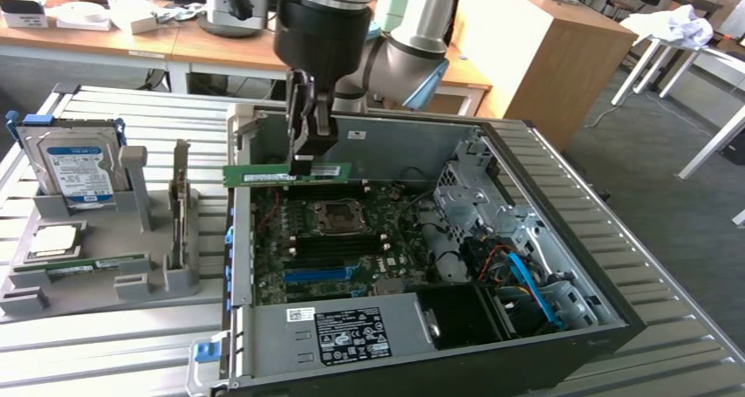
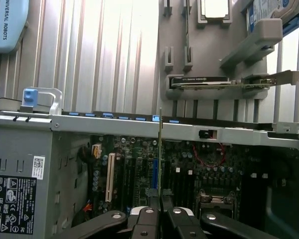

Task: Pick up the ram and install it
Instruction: 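Pick up the ram and move it above insertion slot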

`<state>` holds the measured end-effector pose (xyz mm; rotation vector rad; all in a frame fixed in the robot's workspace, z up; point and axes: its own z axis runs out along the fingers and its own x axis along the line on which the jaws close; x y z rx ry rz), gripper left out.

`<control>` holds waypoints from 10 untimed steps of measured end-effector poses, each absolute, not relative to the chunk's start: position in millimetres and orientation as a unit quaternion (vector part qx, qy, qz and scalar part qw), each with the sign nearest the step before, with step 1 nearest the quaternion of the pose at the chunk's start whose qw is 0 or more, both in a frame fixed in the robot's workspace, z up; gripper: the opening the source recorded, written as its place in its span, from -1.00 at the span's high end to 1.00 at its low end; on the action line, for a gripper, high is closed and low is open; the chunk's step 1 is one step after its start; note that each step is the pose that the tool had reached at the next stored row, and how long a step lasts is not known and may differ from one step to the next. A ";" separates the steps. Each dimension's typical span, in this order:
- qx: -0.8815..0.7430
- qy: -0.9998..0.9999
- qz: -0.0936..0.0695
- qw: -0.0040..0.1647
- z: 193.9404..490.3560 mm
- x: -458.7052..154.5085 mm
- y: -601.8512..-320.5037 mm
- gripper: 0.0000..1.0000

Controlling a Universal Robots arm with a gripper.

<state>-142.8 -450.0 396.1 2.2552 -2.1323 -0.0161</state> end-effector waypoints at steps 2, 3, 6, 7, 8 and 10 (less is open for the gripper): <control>0.726 -0.687 -0.005 0.019 396.1 -141.6 -450.0 0.75; 0.726 -0.687 -0.005 0.019 396.1 -141.0 -450.0 0.75; 0.726 -0.687 -0.005 0.019 396.1 -139.0 -450.0 0.75; 0.726 -0.687 -0.005 0.019 396.1 -138.4 -450.0 0.75; 0.726 -0.687 -0.005 0.019 396.1 -137.7 -450.0 0.75; 0.726 -0.687 -0.005 0.019 396.1 -136.3 -450.0 0.75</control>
